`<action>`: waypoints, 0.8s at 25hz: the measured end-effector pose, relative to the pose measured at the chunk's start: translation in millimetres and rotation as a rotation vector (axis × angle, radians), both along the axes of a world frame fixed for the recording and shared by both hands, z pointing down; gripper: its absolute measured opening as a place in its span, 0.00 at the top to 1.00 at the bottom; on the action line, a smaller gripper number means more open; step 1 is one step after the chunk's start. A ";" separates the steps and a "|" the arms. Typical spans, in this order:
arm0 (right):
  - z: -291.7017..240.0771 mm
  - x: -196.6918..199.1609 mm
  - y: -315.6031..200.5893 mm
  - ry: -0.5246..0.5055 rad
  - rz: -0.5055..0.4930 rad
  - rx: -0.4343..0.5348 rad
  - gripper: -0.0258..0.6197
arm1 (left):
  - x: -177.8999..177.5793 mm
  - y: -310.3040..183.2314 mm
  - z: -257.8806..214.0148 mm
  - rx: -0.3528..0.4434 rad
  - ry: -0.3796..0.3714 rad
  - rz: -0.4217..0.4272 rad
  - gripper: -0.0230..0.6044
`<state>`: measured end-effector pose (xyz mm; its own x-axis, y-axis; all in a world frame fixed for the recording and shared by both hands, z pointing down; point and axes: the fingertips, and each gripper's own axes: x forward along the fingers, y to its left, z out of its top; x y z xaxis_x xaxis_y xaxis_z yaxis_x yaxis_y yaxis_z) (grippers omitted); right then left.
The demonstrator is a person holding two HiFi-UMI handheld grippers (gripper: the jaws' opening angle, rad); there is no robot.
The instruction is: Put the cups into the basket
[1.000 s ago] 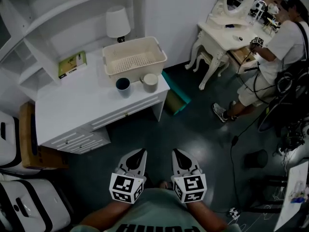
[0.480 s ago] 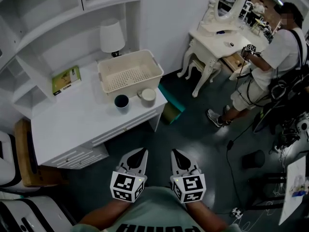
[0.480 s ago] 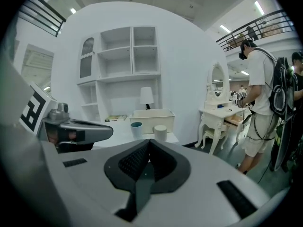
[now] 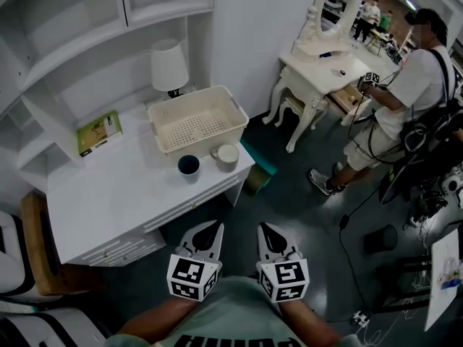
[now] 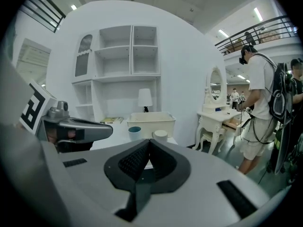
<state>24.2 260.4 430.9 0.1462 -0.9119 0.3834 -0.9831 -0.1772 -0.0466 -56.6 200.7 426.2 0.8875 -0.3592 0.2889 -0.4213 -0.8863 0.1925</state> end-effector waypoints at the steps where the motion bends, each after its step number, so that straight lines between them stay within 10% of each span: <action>1: -0.4 -1.0 -2.6 0.003 0.003 0.001 0.94 | -1.8 -1.9 -0.3 0.001 0.000 0.003 0.95; 20: 6.5 -33.1 -50.4 0.025 -0.060 -0.057 0.94 | -40.0 -40.9 10.3 -0.037 0.010 -0.067 0.95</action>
